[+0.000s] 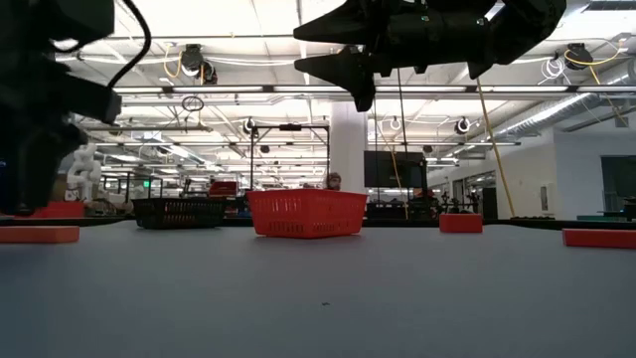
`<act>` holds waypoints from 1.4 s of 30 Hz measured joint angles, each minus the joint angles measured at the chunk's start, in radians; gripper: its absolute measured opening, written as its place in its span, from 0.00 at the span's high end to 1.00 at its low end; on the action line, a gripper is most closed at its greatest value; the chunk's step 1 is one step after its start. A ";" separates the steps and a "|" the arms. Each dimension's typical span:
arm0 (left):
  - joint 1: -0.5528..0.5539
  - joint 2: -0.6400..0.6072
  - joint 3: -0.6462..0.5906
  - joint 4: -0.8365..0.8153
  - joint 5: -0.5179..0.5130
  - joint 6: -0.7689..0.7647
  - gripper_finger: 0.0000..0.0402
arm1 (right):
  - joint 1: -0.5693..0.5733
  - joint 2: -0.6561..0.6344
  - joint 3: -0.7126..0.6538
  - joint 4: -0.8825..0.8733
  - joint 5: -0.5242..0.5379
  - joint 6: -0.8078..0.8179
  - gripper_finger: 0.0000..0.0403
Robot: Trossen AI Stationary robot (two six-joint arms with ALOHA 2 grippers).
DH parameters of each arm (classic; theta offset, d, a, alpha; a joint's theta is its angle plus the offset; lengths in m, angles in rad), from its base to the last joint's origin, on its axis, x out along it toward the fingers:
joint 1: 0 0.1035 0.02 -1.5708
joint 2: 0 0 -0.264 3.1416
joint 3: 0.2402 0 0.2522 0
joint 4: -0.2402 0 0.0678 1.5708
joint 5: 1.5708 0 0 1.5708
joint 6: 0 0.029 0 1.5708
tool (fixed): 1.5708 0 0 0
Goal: Sort & place blocks by color
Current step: Put the orange block into the black bin
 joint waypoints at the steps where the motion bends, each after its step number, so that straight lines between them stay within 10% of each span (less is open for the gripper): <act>1: 0.009 0.000 -0.008 -0.001 0.000 0.008 0.42 | 0.000 0.000 0.000 0.000 0.000 0.000 0.51; 16: 0.112 0.000 -0.116 0.099 0.005 0.078 0.43 | 0.000 0.000 0.000 0.000 0.000 -0.001 0.51; 27: 0.124 -0.001 -0.115 0.132 -0.019 0.052 0.70 | 0.000 0.000 0.000 0.000 0.000 -0.004 0.51; 42: 0.166 0.000 -0.065 0.278 -0.016 0.127 0.71 | 0.000 0.000 0.000 0.000 0.000 -0.026 0.51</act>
